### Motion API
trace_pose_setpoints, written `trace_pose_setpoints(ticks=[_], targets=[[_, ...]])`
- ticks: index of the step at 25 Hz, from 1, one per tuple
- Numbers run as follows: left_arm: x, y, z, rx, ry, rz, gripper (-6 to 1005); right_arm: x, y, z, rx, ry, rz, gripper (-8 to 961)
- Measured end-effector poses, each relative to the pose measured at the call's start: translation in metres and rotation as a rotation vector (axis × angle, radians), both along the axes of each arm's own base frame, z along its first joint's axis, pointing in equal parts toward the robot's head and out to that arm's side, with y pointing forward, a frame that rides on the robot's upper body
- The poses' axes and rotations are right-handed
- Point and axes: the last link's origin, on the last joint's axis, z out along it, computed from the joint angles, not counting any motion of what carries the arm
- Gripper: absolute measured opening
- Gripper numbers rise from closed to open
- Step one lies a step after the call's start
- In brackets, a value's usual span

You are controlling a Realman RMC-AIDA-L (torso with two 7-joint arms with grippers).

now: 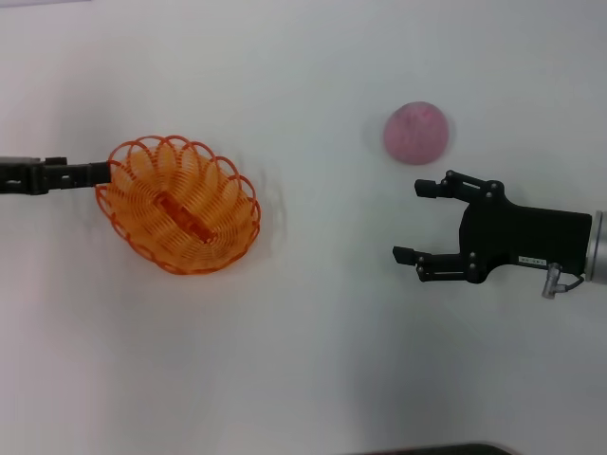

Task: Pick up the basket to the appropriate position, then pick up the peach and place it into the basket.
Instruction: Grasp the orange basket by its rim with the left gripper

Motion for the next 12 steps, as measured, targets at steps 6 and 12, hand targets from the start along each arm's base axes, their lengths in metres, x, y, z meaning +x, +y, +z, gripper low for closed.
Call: trace_pose_setpoints(ticks=[6, 12], targets=[[0.021, 0.025, -0.002, -0.037, 0.148, -0.04, 916, 0.001, 0.0, 0.0, 0.002, -0.002, -0.004, 946], [0.045, 0.041, -0.013, -0.12, 0.261, -0.097, 915, 0.0, 0.001, 0.001, 0.006, 0.004, -0.003, 945]])
